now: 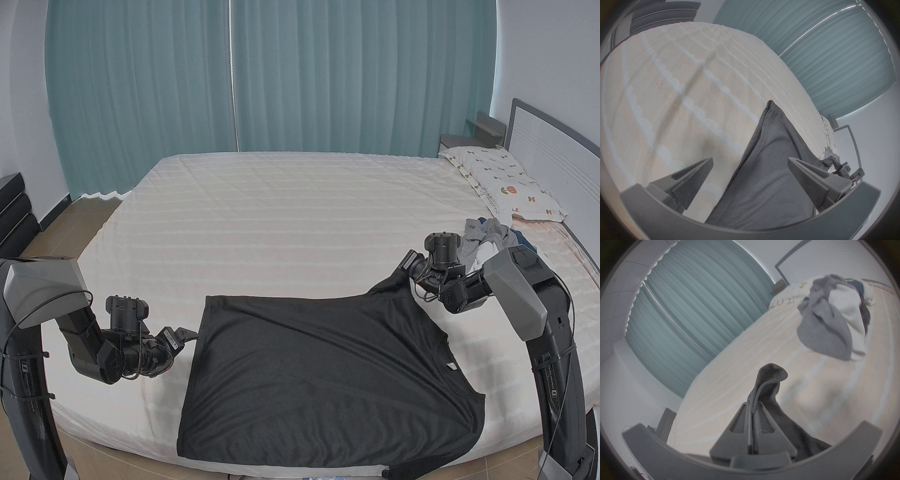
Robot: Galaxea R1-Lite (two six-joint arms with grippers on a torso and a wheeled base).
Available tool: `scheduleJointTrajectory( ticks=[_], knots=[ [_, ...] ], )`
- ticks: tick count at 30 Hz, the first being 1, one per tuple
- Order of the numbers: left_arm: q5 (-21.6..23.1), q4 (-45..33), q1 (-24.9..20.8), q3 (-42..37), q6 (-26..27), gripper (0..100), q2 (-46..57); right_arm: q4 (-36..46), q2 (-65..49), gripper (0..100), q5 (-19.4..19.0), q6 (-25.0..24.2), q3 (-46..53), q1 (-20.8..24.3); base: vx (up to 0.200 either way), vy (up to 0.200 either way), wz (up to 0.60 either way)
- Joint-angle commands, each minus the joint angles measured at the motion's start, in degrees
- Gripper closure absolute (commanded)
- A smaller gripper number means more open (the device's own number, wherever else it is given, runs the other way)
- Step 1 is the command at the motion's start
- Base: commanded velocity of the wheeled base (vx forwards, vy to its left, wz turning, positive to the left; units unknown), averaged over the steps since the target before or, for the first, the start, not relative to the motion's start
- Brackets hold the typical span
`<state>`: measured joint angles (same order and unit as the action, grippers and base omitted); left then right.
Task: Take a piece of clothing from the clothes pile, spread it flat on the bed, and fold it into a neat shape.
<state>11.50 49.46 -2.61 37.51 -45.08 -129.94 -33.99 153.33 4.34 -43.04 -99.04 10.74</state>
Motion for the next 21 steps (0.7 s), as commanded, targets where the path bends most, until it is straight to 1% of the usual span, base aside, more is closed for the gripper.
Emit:
scheduleJointTrajectory(
  ticks=[1,2,3,4,5,6,12,16,17,21],
  knots=[
    [-0.07,0.03,-0.03,0.02,-0.01,0,-0.14,0.5,2.5,100,4.45,0.51,-10.65,0.16,0.0,0.0,0.0],
    [-0.07,0.03,-0.03,0.02,-0.01,0,-0.14,0.5,2.5,100,4.45,0.51,-10.65,0.16,0.0,0.0,0.0],
    [-0.07,0.03,-0.03,0.02,-0.01,0,-0.14,2.43,3.38,100,4.89,0.51,-14.43,0.25,0.0,0.0,0.0],
    [-0.07,0.03,-0.03,0.02,-0.01,0,-0.14,2.43,3.38,100,4.89,0.51,-14.43,0.25,0.0,0.0,0.0],
    [-0.07,0.03,-0.03,0.02,-0.01,0,-0.14,4.72,3.99,100,5.15,0.59,-15.56,0.42,0.0,0.0,0.0],
    [-0.07,0.03,-0.03,0.02,-0.01,0,-0.14,5.07,4.17,100,4.89,0.68,-15.56,0.42,0.0,0.0,0.0],
    [-0.33,0.03,-0.2,0.02,0.08,0,-0.14,4.72,7.24,100,4.71,5.87,-15.56,0.42,0.0,0.0,0.0],
    [-0.33,0.03,-0.2,0.02,0.08,0,-0.23,4.98,8.82,100,4.54,7.27,-15.56,0.25,0.0,0.0,0.0],
    [-0.33,0.03,-0.2,0.02,0.08,0,-0.23,4.98,9.09,0,4.45,7.36,-15.56,0.25,0.0,0.0,0.0],
    [-0.33,0.03,-0.29,0.02,0.08,0,-0.23,4.81,9.0,0,4.1,7.36,-15.56,0.07,0.0,0.0,0.0]
  ],
)
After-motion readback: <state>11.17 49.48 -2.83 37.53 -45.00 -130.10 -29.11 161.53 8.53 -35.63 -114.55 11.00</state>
